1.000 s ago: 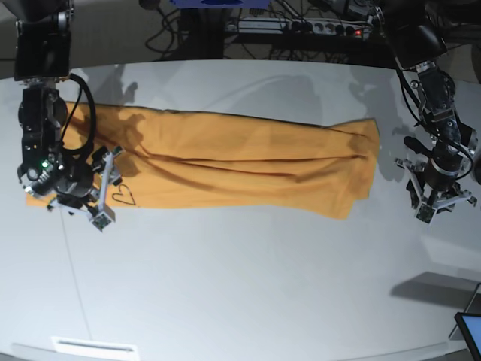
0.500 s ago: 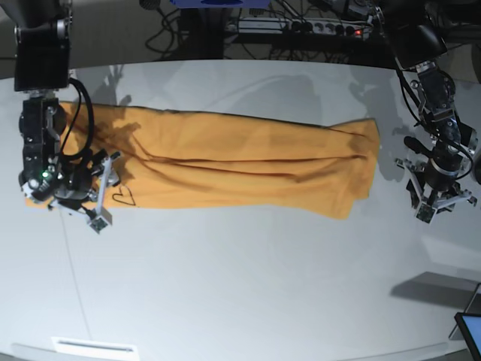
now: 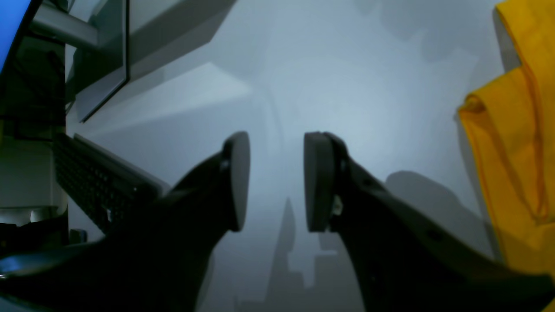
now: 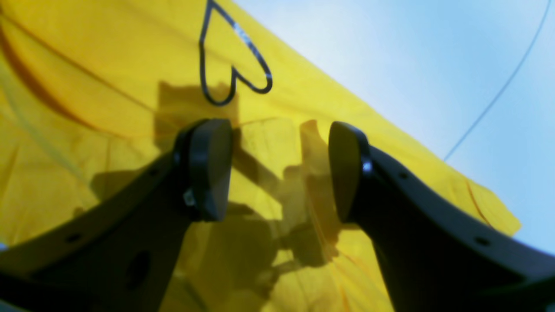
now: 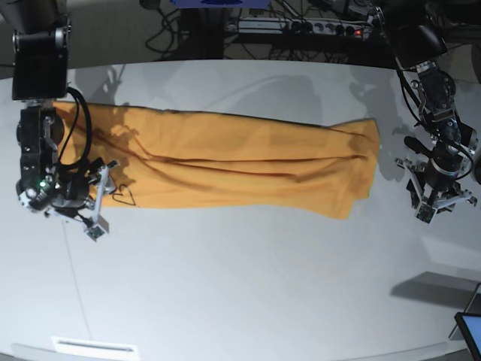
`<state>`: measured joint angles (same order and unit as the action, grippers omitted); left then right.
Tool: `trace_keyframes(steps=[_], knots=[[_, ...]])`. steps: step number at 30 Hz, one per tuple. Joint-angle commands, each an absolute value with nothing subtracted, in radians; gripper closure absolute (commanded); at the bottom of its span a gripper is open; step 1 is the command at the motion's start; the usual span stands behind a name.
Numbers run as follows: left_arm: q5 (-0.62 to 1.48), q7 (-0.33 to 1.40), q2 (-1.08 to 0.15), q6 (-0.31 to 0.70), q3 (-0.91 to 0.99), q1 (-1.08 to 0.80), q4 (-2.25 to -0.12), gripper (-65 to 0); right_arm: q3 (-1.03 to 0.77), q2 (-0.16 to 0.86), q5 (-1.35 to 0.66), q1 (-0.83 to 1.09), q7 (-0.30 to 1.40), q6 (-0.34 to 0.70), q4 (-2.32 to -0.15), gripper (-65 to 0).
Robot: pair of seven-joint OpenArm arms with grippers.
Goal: Fold the T-shirt properly
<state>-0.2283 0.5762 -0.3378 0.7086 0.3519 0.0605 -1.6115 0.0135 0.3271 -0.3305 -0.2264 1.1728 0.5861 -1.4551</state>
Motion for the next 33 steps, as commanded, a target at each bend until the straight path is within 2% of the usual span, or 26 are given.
trace_keyframes(steps=[1, 7, 8, 9, 12, 13, 15, 18, 26, 33], knots=[[-0.225, 0.559, -0.357, 0.698, 0.357, 0.074, -1.626, -21.7, 0.01, 0.34, -0.334, -0.249, 1.153, 0.588, -1.452, -34.2], [-0.225, 0.559, -0.357, 0.698, 0.357, 0.065, -1.626, -21.7, 0.012, 0.34, -0.334, -0.249, 1.113, 0.59, -1.379, -33.7], [-0.225, 0.559, -0.357, 0.698, 0.357, 0.062, -1.626, -21.7, 0.012, 0.34, -0.334, -0.248, 1.113, 0.59, -1.377, -31.6], [-0.225, 0.559, -0.357, 0.698, 0.357, 0.061, -1.626, -21.7, 0.012, 0.34, -0.334, -0.248, 1.116, 0.59, -1.379, -26.1], [-0.225, 0.559, -0.357, 0.698, 0.357, 0.061, -1.626, -21.7, 0.012, 0.34, -0.334, -0.248, 1.121, 0.59, -1.385, -1.6], [-0.225, 0.559, -0.357, 0.698, 0.357, 0.061, -1.626, -21.7, 0.012, 0.34, -0.334, -0.249, 1.122, 0.59, -1.386, 0.0], [-0.225, 0.559, -0.357, 0.698, 0.357, 0.061, -1.626, -21.7, 0.012, 0.34, -0.334, -0.248, 1.132, 0.59, -1.386, -3.0], [-0.225, 0.559, -0.358, 0.698, 0.357, 0.061, -1.626, -21.7, 0.01, 0.34, -0.334, -0.243, 1.158, 0.59, -1.409, -0.1], [-0.225, 0.559, -0.364, 0.698, 0.357, 0.065, -1.607, -21.7, 0.001, 0.34, -0.335, -0.209, 1.285, 0.588, -1.618, -0.3], [-0.225, 0.558, -0.364, 0.698, 0.357, 0.062, -1.592, -21.7, 0.001, 0.332, -0.335, -0.166, 1.293, 0.587, -1.641, -0.3]])
